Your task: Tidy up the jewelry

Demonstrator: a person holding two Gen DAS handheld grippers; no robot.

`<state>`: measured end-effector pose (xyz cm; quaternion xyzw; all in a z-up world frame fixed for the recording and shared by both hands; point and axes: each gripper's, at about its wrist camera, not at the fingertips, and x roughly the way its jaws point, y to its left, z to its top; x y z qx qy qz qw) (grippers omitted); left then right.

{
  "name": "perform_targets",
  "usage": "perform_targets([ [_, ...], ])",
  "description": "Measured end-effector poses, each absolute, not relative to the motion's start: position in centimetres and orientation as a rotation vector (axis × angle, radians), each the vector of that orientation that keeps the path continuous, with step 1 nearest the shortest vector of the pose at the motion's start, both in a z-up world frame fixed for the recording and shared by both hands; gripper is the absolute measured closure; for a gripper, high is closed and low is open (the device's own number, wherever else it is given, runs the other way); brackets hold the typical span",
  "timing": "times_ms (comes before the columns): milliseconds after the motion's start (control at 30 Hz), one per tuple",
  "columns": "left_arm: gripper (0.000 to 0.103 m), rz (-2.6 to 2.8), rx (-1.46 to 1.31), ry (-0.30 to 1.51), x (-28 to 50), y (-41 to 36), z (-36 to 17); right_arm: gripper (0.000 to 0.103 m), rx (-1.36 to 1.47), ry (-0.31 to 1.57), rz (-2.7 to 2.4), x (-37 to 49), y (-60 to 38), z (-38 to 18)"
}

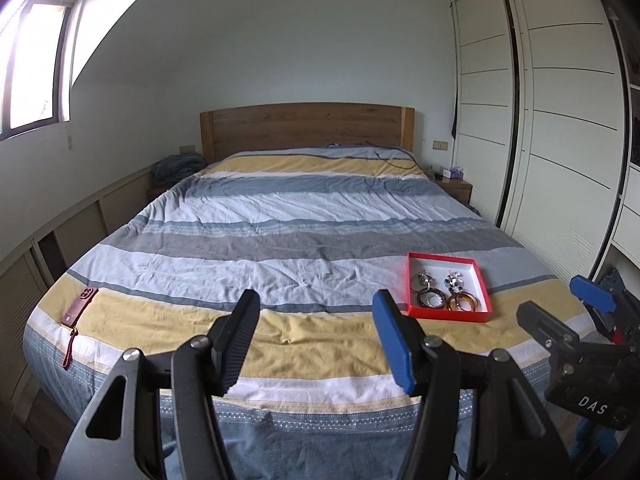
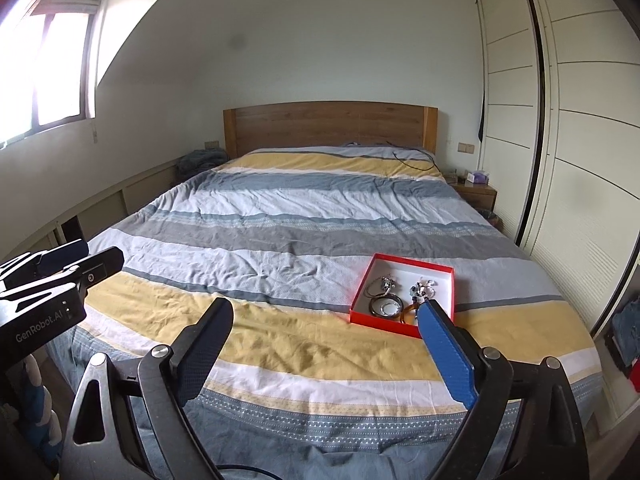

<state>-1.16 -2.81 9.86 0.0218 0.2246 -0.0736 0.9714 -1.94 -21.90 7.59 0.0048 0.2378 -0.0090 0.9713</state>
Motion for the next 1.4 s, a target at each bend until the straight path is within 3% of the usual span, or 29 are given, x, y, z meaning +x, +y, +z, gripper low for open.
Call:
perform_targets([
  [600, 0.045, -0.135, 0.016, 0.359, -5.7, -0.5, 10.7, 0.008, -0.017, 0.422, 0.0, -5.8, -20.4, 8.5],
  [867, 0.037, -0.121, 0.018, 0.318, -7.4, 0.1, 11.3, 0.007, -0.034, 0.392, 0.015, -7.6, -19.7, 9.0],
  [1400, 0.037, -0.069, 0.001, 0.357, -7.8, 1.4, 10.8, 0.0, -0.095, 0.357, -0.057, -9.6, -18.1, 9.9],
])
